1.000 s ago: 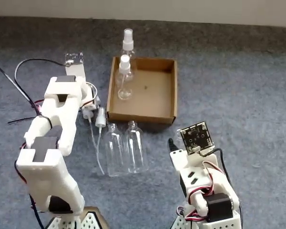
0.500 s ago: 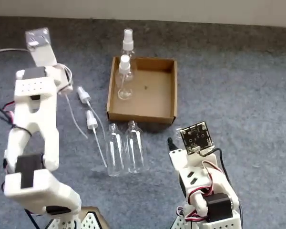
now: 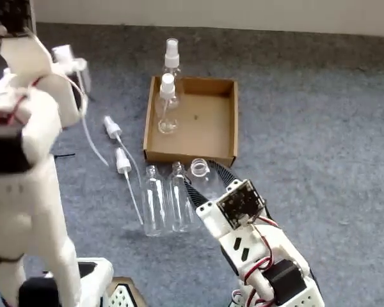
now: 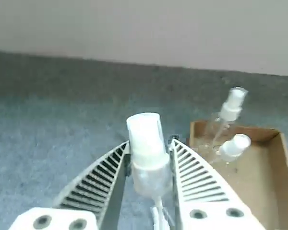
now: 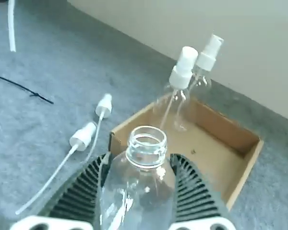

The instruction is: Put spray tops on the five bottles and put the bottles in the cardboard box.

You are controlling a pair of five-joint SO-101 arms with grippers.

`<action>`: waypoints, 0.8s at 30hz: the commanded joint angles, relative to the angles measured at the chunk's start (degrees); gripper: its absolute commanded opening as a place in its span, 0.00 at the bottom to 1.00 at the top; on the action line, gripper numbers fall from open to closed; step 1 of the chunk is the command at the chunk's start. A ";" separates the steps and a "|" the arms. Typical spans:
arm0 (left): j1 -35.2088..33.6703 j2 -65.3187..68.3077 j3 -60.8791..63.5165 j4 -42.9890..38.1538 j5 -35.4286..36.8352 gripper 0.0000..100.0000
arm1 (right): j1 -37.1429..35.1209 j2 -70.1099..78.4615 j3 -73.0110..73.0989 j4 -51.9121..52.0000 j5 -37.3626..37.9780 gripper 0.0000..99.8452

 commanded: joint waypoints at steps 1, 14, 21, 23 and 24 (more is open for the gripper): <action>9.27 -8.04 -7.16 2.37 -0.62 0.09 | -1.01 -2.33 0.31 -5.32 -0.44 0.00; 34.07 -11.38 -7.08 -4.48 -3.43 0.08 | -0.84 -1.98 7.69 -9.63 -0.53 0.00; 42.86 -11.47 6.46 -17.14 -8.35 0.01 | -0.75 -1.98 7.69 -9.54 -0.53 0.00; 43.03 -11.65 8.57 -17.76 -8.35 0.01 | -0.75 -1.98 7.69 -9.54 -0.53 0.00; 42.95 -11.82 9.10 -17.85 -8.35 0.01 | -0.75 -1.98 7.69 -9.54 -0.53 0.00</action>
